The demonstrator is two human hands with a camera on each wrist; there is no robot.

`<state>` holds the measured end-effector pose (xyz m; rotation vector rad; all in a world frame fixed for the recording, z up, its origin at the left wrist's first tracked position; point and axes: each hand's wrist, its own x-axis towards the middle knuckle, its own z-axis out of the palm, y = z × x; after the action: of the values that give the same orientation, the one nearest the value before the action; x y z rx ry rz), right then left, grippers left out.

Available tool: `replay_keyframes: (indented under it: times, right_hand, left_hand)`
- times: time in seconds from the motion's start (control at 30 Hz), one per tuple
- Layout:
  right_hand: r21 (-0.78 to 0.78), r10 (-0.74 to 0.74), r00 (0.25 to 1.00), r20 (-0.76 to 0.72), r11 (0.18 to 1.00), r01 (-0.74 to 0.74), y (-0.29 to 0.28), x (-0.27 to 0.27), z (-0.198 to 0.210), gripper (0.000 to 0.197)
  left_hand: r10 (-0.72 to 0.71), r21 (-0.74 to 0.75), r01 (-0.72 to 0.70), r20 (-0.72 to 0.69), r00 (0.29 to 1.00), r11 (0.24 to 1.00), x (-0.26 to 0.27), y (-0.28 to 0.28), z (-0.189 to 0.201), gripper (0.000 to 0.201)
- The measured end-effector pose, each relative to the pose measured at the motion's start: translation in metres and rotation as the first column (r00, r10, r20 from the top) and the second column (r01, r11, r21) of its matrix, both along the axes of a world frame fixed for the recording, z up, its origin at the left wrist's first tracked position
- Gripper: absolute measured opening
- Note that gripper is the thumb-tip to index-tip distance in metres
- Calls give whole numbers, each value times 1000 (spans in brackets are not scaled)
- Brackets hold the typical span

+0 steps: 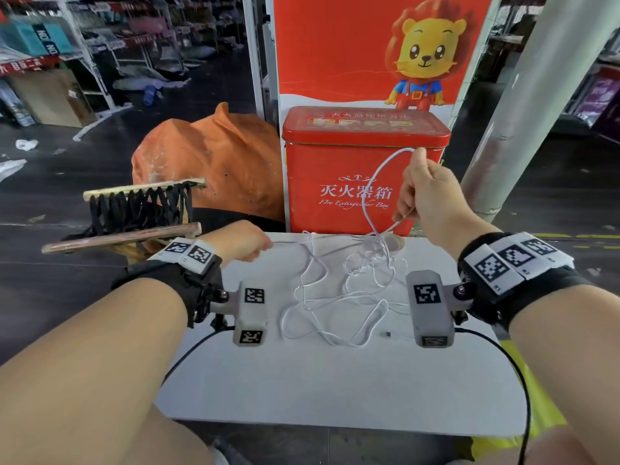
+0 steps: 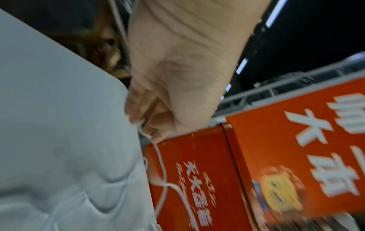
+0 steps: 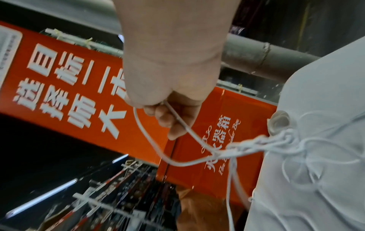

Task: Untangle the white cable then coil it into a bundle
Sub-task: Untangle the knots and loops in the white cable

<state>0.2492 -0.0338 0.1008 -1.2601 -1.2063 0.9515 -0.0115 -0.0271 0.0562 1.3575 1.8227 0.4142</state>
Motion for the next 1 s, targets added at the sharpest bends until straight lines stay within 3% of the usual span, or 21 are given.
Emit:
replay_keyframes:
  times: [0.07,0.1,0.17,0.23,0.37,0.53,0.63,0.7,0.77,0.87,0.93,0.97,1.0]
  right_hand:
    - [0,132,989,64,991,-133,-2,-11,0,46]
    - [-4,198,976,90,980,-199,-4,-17,2,45]
    - [-21,324,940,108,946,-324,-7,-30,5,44]
    - [-27,413,906,96,911,-412,-10,-41,7,43]
    - [17,398,887,233,911,-413,-13,-54,9,38]
    - [51,307,893,330,938,-342,-14,-52,9,36]
    - [10,311,924,223,947,-321,-10,-51,-1,24]
    - [-130,320,932,167,945,-301,-6,-45,-11,33]
    - [-350,439,846,303,877,-329,-3,-36,-24,39]
    - [-623,702,483,524,702,-345,-5,-27,-42,36]
    - [-584,657,348,669,754,-302,-2,-24,-49,31]
    - [-540,612,332,718,790,-289,1,-23,-49,26]
    - [-506,574,344,743,819,-272,2,-22,-49,23]
  left_hand:
    - [-146,46,151,-102,984,987,12,-2,6,21]
    - [-178,109,186,-84,980,976,16,-2,11,26]
    - [-205,289,163,123,971,943,24,-7,21,44]
    - [-318,428,175,290,902,887,36,-16,32,55]
    - [-526,543,293,340,780,787,55,-22,42,78]
    - [-510,445,400,159,845,801,62,-21,36,24]
    - [-446,473,292,252,859,831,62,-22,36,27]
    - [-341,460,123,429,836,879,61,-19,41,29]
    - [-269,425,-13,594,758,905,57,-15,44,30]
    - [-224,407,-133,715,663,904,49,-11,47,32]
    - [-200,411,-215,756,623,886,43,-9,50,33]
    - [-189,429,-248,749,636,869,39,-8,52,32]
    - [-175,477,-266,696,697,838,35,-7,55,30]
